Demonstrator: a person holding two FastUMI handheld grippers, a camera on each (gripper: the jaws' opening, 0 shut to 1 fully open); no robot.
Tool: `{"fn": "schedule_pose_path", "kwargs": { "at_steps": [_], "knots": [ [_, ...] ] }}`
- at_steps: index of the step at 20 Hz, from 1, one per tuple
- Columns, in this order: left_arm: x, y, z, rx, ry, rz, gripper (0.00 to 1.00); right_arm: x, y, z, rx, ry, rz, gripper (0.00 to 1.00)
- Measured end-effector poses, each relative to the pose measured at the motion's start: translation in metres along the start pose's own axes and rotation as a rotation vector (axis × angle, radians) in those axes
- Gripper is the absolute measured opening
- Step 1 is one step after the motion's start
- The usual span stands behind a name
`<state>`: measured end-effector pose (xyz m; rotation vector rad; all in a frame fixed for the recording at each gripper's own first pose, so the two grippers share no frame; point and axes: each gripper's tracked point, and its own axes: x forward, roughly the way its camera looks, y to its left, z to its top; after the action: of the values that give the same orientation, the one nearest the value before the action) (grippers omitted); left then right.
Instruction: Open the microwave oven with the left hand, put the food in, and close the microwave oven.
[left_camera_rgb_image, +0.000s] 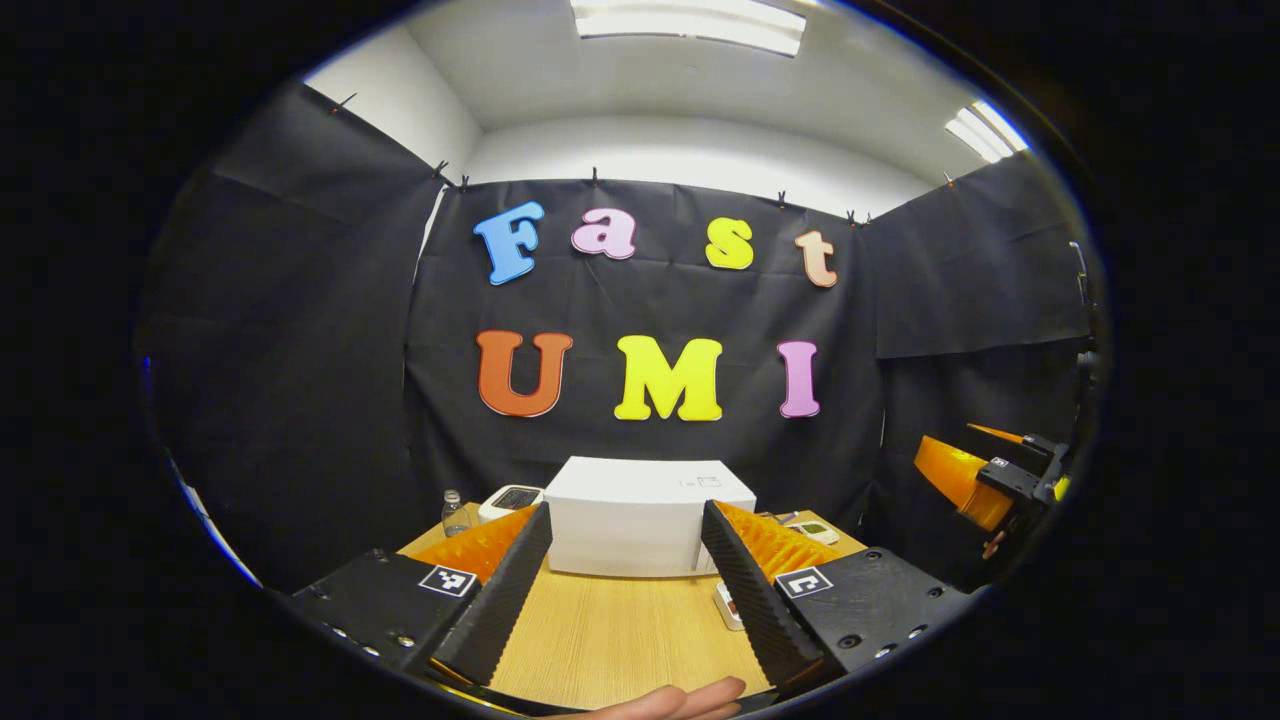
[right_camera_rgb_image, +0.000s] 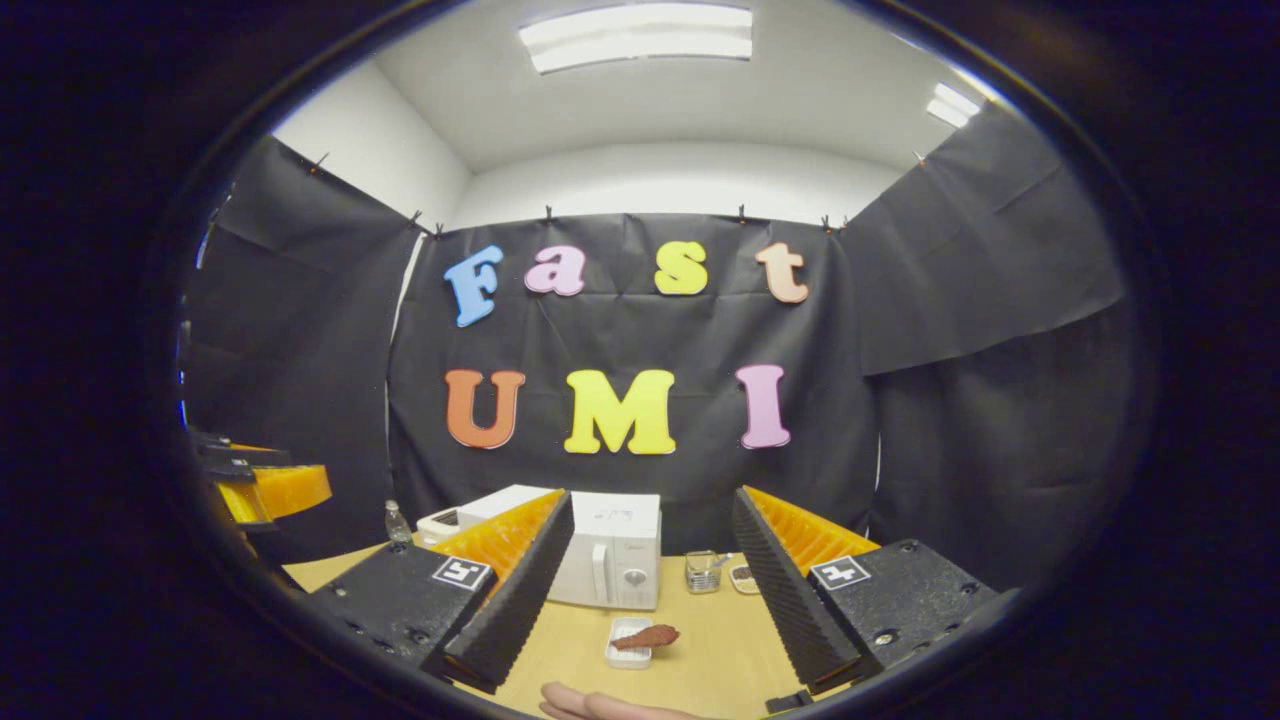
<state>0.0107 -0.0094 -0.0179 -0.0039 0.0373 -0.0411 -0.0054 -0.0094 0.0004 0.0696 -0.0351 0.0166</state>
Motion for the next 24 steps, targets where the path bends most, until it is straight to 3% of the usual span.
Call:
{"fn": "schedule_pose_path", "kwargs": {
  "at_steps": [5, 6, 7, 8, 9, 10, 11, 12, 17, 18, 19, 20, 21, 24],
  "knots": [
    [0.031, -0.025, -0.013, 0.016, 0.026, -0.041, 0.93, 0.005, -0.016, -0.002, 0.028, -0.012, 0.006, 1.00],
    [0.040, -0.031, -0.016, 0.018, 0.028, -0.048, 0.93, 0.007, -0.022, -0.003, 0.038, -0.012, 0.000, 0.94],
    [0.049, -0.036, -0.020, 0.018, 0.027, -0.051, 0.93, 0.010, -0.029, -0.006, 0.045, -0.009, -0.006, 1.00],
    [0.061, -0.040, -0.024, 0.018, 0.026, -0.050, 0.93, 0.012, -0.036, -0.010, 0.049, -0.002, -0.014, 0.94],
    [0.075, -0.044, -0.030, 0.019, 0.028, -0.046, 0.93, 0.013, -0.044, -0.014, 0.052, 0.004, -0.022, 1.00],
    [0.090, -0.049, -0.037, 0.018, 0.034, -0.043, 0.93, 0.013, -0.052, -0.018, 0.057, 0.012, -0.036, 0.94],
    [0.108, -0.054, -0.047, 0.018, 0.044, -0.042, 0.93, 0.014, -0.062, -0.026, 0.062, 0.030, -0.049, 0.94],
    [0.123, -0.059, -0.057, 0.017, 0.060, -0.042, 0.93, 0.014, -0.069, -0.030, 0.072, 0.043, -0.049, 1.00],
    [0.205, -0.083, -0.109, -0.003, 0.105, -0.069, 0.93, 0.018, -0.110, -0.028, 0.039, 0.009, -0.106, 1.00],
    [0.219, -0.087, -0.119, -0.003, 0.101, -0.073, 0.93, 0.019, -0.116, -0.026, 0.030, -0.007, -0.120, 0.93],
    [0.232, -0.092, -0.129, 0.000, 0.104, -0.079, 0.93, 0.019, -0.120, -0.027, 0.023, -0.014, -0.126, 0.94],
    [0.245, -0.097, -0.140, 0.009, 0.105, -0.088, 0.93, 0.020, -0.122, -0.028, 0.022, -0.019, -0.119, 0.94],
    [0.256, -0.102, -0.151, 0.010, 0.107, -0.090, 0.93, 0.020, -0.121, -0.029, 0.023, -0.026, -0.103, 1.00],
    [0.288, -0.119, -0.189, 0.004, 0.127, -0.097, 0.93, 0.027, -0.128, -0.036, 0.018, -0.029, -0.088, 1.00]
  ]
}}
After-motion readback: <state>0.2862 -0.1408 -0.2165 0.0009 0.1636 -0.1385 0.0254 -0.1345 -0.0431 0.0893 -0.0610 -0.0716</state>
